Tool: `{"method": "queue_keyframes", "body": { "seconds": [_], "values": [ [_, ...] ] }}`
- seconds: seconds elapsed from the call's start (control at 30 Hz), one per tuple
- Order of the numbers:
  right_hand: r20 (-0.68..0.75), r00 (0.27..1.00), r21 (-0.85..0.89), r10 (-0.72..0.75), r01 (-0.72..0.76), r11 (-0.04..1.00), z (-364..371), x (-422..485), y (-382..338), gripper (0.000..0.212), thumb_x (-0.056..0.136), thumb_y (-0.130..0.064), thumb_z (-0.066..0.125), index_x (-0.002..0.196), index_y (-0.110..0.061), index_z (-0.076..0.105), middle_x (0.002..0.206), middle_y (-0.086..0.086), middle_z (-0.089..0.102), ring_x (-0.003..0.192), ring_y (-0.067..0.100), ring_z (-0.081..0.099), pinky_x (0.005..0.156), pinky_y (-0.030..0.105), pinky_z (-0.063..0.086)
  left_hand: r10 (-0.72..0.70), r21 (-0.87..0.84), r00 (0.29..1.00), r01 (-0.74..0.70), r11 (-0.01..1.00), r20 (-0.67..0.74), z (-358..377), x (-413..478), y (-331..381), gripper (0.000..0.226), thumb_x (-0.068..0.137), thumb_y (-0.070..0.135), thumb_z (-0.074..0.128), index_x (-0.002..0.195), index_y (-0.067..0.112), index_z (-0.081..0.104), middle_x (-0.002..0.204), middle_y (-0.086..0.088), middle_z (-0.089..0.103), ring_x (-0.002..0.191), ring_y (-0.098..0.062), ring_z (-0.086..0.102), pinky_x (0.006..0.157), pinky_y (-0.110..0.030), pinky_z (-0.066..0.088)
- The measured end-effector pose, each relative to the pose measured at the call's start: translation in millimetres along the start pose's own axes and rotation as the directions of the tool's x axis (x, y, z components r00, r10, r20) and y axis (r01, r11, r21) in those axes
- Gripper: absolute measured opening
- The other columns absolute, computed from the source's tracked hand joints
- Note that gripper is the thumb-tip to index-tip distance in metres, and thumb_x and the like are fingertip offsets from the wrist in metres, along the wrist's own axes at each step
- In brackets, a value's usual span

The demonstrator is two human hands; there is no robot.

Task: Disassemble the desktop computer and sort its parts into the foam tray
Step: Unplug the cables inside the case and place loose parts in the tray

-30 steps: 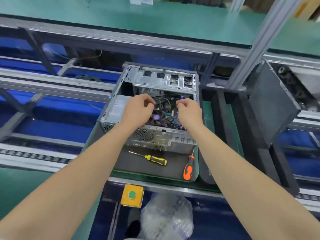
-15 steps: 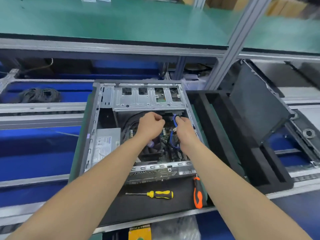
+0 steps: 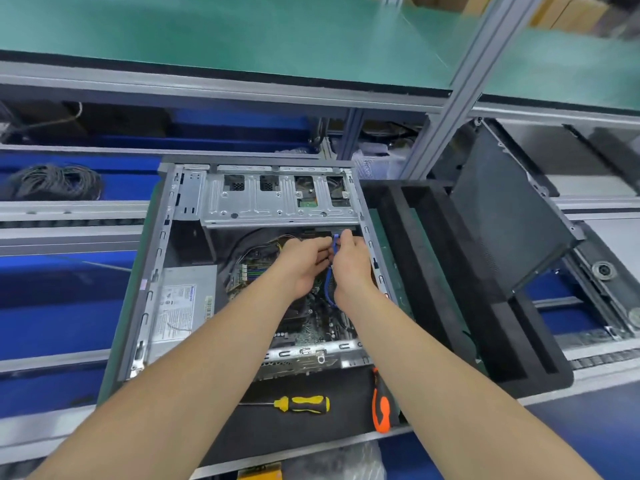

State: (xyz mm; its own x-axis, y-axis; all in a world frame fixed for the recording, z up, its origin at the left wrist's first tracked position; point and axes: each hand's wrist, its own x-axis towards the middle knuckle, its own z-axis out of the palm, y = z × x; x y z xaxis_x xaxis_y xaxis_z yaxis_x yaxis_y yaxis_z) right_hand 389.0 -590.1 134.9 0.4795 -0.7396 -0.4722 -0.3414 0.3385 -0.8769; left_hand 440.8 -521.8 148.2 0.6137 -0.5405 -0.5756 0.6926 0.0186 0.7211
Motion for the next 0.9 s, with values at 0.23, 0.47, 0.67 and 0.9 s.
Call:
{"method": "queue_keyframes", "body": {
  "seconds": [0.23, 0.47, 0.67, 0.9],
  "values": [
    [0.043, 0.999, -0.046, -0.003, 0.005, 0.999, -2, -1, -2, 0.045, 0.107, -0.056, 0.031, 0.124, -0.024, 0.057, 0.119, 0.005, 0.064, 0.107, 0.022, 0.06, 0.098, 0.045, 0.05, 0.067, 0.085, 0.998, -0.067, 0.994, 0.003, -2, 0, -2, 0.032, 0.09, -0.001, 0.073, 0.119, -0.01, 0.066, 0.097, -0.015, 0.073, 0.087, -0.022, 0.069, 0.082, -0.029, 0.058],
    [-0.028, 0.999, 0.023, 0.021, -0.02, 1.0, -2, -11, 4, 0.028, 0.1, -0.031, 0.04, 0.081, -0.017, 0.056, 0.077, 0.003, 0.053, 0.071, 0.019, 0.045, 0.064, 0.032, 0.037, 0.077, 0.12, 0.996, -0.082, 0.989, 0.047, -4, 2, -4, 0.02, 0.09, -0.002, 0.072, 0.109, -0.004, 0.072, 0.087, -0.009, 0.074, 0.074, -0.015, 0.069, 0.063, -0.02, 0.057],
    [0.029, 0.997, 0.015, 0.073, -0.074, 0.997, -11, -21, -4, 0.028, 0.099, -0.027, 0.043, 0.072, -0.022, 0.047, 0.078, -0.001, 0.05, 0.073, 0.017, 0.042, 0.064, 0.033, 0.033, 0.044, 0.105, 0.998, -0.049, 0.993, 0.053, -5, 1, -3, 0.029, 0.089, -0.002, 0.072, 0.118, -0.006, 0.07, 0.111, -0.019, 0.075, 0.095, -0.024, 0.073, 0.091, -0.032, 0.058],
    [0.132, 0.991, -0.14, -0.039, 0.057, 0.989, -26, -33, 3, 0.033, 0.109, -0.043, 0.03, 0.099, -0.024, 0.056, 0.112, -0.001, 0.059, 0.1, 0.011, 0.053, 0.08, 0.033, 0.041, 0.231, 0.427, 0.965, -0.158, 0.89, -0.125, -11, -16, -8, 0.021, 0.091, 0.006, 0.061, 0.111, 0.012, 0.059, 0.11, -0.012, 0.066, 0.094, -0.025, 0.07, 0.089, -0.044, 0.06]
  ]
}}
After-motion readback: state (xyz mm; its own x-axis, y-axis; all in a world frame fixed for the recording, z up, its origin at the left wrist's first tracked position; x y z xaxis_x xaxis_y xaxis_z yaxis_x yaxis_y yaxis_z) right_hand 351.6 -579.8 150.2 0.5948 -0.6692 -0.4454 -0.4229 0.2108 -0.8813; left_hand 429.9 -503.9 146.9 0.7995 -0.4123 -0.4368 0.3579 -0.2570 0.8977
